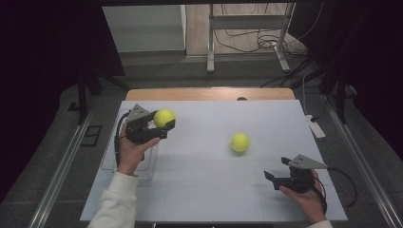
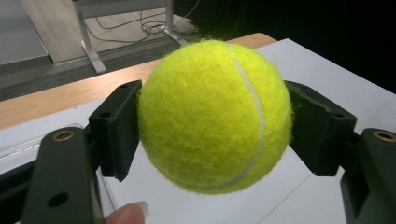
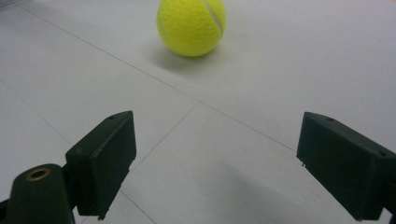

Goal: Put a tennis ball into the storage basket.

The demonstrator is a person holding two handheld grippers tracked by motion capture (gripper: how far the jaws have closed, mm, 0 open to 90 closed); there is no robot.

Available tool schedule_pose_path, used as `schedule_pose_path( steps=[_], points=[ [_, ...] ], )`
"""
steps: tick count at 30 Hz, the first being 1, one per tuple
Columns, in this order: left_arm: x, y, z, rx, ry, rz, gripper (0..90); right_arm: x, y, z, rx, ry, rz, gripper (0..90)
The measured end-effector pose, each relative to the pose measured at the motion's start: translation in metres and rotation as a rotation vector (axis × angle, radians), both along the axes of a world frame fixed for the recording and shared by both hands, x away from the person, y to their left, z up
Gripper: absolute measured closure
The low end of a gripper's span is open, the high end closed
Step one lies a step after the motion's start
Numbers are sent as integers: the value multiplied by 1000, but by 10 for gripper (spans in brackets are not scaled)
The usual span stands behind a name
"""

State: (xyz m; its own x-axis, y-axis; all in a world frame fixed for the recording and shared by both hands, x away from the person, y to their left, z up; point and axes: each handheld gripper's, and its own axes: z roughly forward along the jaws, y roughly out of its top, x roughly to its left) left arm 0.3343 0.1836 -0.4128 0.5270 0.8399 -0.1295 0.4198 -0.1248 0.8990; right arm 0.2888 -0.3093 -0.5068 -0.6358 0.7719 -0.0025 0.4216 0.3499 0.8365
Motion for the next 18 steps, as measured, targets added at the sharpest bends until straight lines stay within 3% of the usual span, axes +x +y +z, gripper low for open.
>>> schedule_pose_path(
  steps=[18],
  points=[
    [4,15,-3,5,4,48,263,0,0,0,-2,0,-2,125]
  ],
)
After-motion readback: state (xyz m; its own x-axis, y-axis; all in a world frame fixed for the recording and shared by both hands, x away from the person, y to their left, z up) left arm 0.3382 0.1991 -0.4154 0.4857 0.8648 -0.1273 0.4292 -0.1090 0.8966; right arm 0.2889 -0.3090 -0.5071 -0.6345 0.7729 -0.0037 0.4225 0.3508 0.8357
